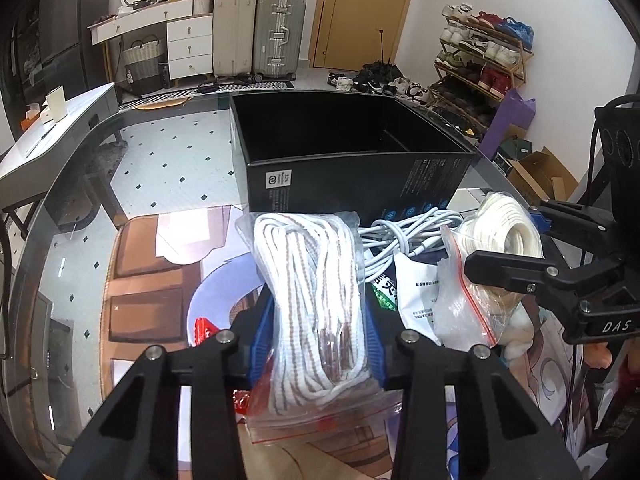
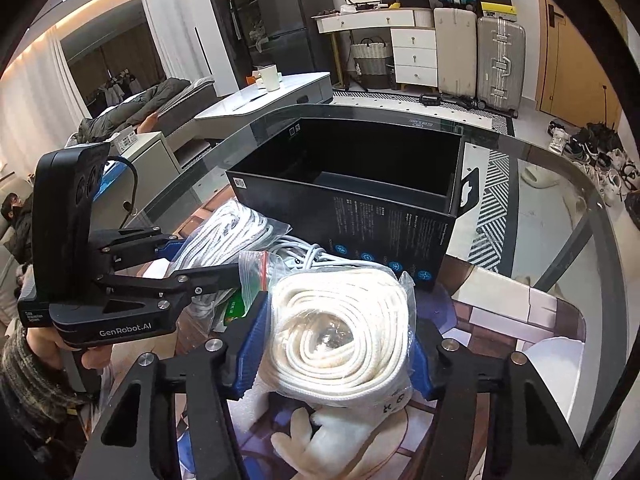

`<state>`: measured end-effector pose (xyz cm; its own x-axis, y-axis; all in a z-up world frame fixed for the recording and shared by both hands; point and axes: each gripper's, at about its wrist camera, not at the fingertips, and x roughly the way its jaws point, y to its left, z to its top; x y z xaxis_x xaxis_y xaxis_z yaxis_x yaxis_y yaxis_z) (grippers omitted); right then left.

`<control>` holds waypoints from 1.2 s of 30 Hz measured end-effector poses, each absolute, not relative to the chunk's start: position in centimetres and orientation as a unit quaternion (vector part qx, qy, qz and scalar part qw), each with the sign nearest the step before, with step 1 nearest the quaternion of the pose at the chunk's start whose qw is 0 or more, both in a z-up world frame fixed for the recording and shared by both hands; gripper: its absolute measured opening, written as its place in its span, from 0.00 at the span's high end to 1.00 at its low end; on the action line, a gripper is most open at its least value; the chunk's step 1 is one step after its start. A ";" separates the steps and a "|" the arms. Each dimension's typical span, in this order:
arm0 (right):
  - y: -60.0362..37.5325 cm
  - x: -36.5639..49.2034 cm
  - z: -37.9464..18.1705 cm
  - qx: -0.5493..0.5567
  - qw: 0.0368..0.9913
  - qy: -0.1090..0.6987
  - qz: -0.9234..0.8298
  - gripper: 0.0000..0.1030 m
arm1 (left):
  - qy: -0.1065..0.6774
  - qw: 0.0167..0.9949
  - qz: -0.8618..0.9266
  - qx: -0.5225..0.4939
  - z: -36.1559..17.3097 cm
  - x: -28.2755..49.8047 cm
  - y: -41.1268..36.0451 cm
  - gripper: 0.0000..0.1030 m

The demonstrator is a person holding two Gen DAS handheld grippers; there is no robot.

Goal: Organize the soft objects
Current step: 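Lift both rope bags and carry them over the black box with both tools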

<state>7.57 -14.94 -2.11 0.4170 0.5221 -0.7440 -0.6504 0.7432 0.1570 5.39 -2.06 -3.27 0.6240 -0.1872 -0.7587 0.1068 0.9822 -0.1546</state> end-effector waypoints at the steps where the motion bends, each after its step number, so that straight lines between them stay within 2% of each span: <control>1: -15.0 7.4 -2.1 -0.078 0.839 0.410 0.349 0.47 | 0.425 0.900 -0.082 -0.047 -3.2 5.4 -2.1 0.66; 6: -15.6 7.3 -1.3 -0.069 0.845 0.404 0.343 0.54 | 0.416 0.904 -0.085 -0.050 -2.9 5.0 -2.0 0.69; 10: -16.5 7.6 -0.9 -0.029 0.849 0.403 0.341 0.64 | 0.405 0.908 -0.089 -0.057 -2.3 4.5 -1.9 0.69; 16: -16.3 7.2 -1.0 -0.037 0.848 0.408 0.336 0.67 | 0.400 0.910 -0.087 -0.060 -1.9 4.2 -1.6 0.69; 22: -16.5 7.0 -0.9 -0.030 0.843 0.412 0.344 0.79 | 0.401 0.910 -0.089 -0.057 -2.0 3.9 -1.8 0.69; 36: -18.1 6.0 1.7 -0.003 0.859 0.387 0.335 0.80 | 0.383 0.918 -0.086 -0.056 -0.6 2.9 -1.4 0.69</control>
<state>6.01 -18.07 1.69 0.4759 0.5730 -0.6673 -0.5779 0.7756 0.2539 2.90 -1.44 -0.57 0.6919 -0.1998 -0.6938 0.1144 0.9791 -0.1679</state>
